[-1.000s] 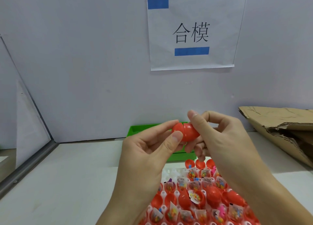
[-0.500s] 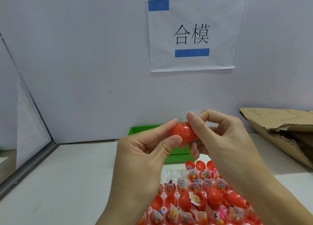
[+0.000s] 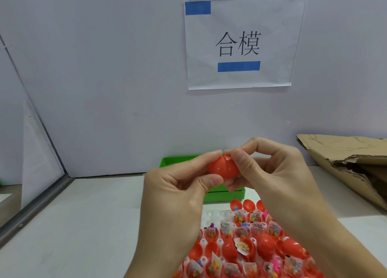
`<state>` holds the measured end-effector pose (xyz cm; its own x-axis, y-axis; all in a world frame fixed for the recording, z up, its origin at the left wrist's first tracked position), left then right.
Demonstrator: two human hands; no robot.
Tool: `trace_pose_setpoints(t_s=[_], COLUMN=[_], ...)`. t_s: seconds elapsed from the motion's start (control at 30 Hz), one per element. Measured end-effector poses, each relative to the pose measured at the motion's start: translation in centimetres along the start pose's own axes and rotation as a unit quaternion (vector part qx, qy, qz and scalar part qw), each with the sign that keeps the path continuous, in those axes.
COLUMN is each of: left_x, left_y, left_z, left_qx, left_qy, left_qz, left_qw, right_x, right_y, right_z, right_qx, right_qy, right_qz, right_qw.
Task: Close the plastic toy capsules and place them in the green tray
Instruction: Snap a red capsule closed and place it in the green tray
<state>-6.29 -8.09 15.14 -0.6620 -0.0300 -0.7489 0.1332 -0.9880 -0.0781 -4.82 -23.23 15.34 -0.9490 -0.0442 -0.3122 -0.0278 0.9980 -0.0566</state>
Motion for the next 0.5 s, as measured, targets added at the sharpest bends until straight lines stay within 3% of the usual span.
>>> trace_pose_setpoints(t_s=[0.17, 0.5], left_x=[0.2, 0.2], left_y=[0.3, 0.3], left_z=[0.1, 0.0], left_qx=[0.002, 0.119], left_qy=[0.022, 0.027], left_qz=[-0.006, -0.012], left_qw=[1.000, 0.993], right_x=[0.0, 0.3], right_y=[-0.1, 0.0], right_z=[-0.2, -1.2], right_qx=[-0.021, -0.065], right_qy=[-0.010, -0.024], right_qz=[-0.001, -0.014], right_qw=[1.000, 0.998])
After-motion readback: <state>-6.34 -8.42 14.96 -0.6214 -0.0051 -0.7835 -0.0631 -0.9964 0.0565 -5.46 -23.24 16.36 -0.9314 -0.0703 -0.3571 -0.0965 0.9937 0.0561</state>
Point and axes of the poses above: each hand's wrist, its own x-axis away from the middle knuckle, its own y-axis out of the palm, z = x × y, the point moved 1 cm from there along -x, towards the middle knuckle, and after that the axes turned 12 degrees about y, right-handed, at the moved point
